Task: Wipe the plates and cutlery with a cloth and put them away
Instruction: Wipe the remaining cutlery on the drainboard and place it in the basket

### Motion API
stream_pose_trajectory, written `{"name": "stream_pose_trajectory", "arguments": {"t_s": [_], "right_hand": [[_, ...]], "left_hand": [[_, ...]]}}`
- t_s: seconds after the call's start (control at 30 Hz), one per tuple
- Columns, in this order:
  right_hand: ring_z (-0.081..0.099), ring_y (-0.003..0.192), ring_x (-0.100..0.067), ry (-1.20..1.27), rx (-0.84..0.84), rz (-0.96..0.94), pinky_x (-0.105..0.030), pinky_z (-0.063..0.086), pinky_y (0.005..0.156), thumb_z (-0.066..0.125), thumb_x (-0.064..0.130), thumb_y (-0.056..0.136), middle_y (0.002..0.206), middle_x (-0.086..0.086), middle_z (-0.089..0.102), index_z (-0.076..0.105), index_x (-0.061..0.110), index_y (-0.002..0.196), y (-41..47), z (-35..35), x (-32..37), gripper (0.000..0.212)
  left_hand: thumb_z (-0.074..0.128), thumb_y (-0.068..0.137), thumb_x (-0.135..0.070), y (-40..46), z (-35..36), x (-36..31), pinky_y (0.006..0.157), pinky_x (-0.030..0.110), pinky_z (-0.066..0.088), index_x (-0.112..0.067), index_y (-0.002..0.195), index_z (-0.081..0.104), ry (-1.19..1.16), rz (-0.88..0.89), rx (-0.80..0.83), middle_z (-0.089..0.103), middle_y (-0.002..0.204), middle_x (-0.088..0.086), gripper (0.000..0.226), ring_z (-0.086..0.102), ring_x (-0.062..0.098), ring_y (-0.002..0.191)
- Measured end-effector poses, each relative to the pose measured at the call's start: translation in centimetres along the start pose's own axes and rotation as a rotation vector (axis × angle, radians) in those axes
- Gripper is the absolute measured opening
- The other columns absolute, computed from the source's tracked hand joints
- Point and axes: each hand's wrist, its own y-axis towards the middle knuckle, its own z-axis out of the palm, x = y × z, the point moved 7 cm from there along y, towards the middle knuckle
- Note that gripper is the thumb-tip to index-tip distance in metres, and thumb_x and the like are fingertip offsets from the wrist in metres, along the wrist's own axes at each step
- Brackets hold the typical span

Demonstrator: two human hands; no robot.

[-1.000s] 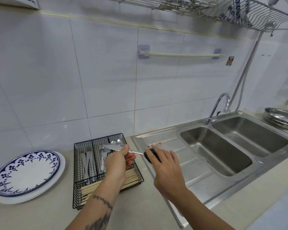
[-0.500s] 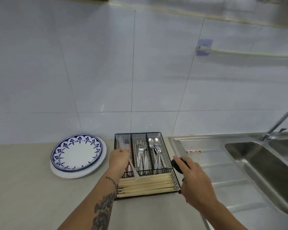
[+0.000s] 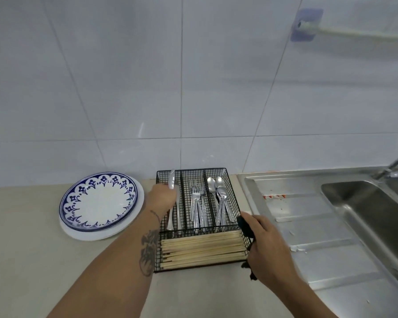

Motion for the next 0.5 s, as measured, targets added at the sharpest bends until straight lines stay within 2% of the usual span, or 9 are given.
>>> {"name": "stream_pose_trajectory", "arguments": {"t_s": [0.1,0.17,0.23,0.3,0.33,0.4,0.5], "right_hand": [[0.057,0.108,-0.018,0.070,0.022,0.010,-0.036,0.059,0.074,0.053,-0.012,0.071,0.135,0.013,0.041,0.039,0.036,0.142,-0.1,0.3,-1.0,0.087],[0.053,0.115,-0.018,0.051,0.004,0.010,-0.036,0.058,0.083,0.057,-0.012,0.072,0.138,0.010,0.042,0.040,0.032,0.144,-0.3,0.0,-1.3,0.087],[0.048,0.119,-0.018,0.044,-0.013,0.008,-0.037,0.055,0.090,0.058,-0.013,0.072,0.139,0.006,0.044,0.042,0.027,0.145,-0.7,-0.4,-1.3,0.085],[0.046,0.118,-0.019,0.048,-0.022,-0.005,-0.037,0.056,0.086,0.058,-0.013,0.072,0.138,0.005,0.043,0.041,0.026,0.146,-1.2,-0.8,-1.2,0.085],[0.046,0.117,-0.019,0.044,-0.031,-0.019,-0.037,0.057,0.085,0.058,-0.013,0.072,0.138,0.004,0.043,0.040,0.026,0.146,-1.4,-1.0,-1.1,0.085],[0.044,0.118,-0.018,0.039,-0.054,-0.031,-0.037,0.054,0.090,0.057,-0.011,0.073,0.139,0.004,0.042,0.036,0.025,0.149,-1.9,-1.4,-1.2,0.087],[0.042,0.121,-0.018,0.038,-0.069,-0.003,-0.037,0.048,0.097,0.058,-0.007,0.075,0.144,0.002,0.036,0.021,0.023,0.155,-2.9,-2.0,-1.7,0.092]], "left_hand": [[0.049,0.100,-0.033,0.1,1.1,0.0,0.050,0.022,0.040,-0.007,0.093,0.069,0.010,-0.011,0.009,0.064,0.078,0.002,0.033,0.050,0.013,0.055],[0.046,0.102,-0.038,-0.6,1.4,-0.4,0.045,0.022,0.037,-0.004,0.103,0.066,0.023,-0.008,0.007,0.064,0.080,0.002,0.039,0.052,0.011,0.056],[0.048,0.100,-0.026,-1.8,1.6,-1.5,0.046,0.022,0.037,-0.005,0.109,0.062,0.038,0.031,-0.010,0.063,0.085,0.003,0.027,0.054,0.012,0.060],[0.052,0.094,-0.012,-3.6,2.2,-3.1,0.051,0.025,0.043,-0.009,0.113,0.060,-0.026,0.104,-0.001,0.060,0.090,0.001,0.021,0.055,0.014,0.064],[0.053,0.093,-0.007,-5.1,2.9,-4.2,0.055,0.026,0.047,-0.011,0.111,0.060,-0.065,0.144,0.054,0.058,0.092,-0.001,0.021,0.055,0.014,0.065],[0.054,0.094,-0.005,-8.1,5.4,-5.8,0.065,0.029,0.054,-0.009,0.112,0.067,-0.114,0.184,0.278,0.065,0.098,0.002,0.023,0.059,0.015,0.071],[0.058,0.098,-0.019,-13.5,8.9,-6.9,0.080,0.034,0.055,-0.010,0.100,0.071,-0.176,0.168,0.601,0.074,0.096,0.006,0.016,0.069,0.018,0.084]]}}
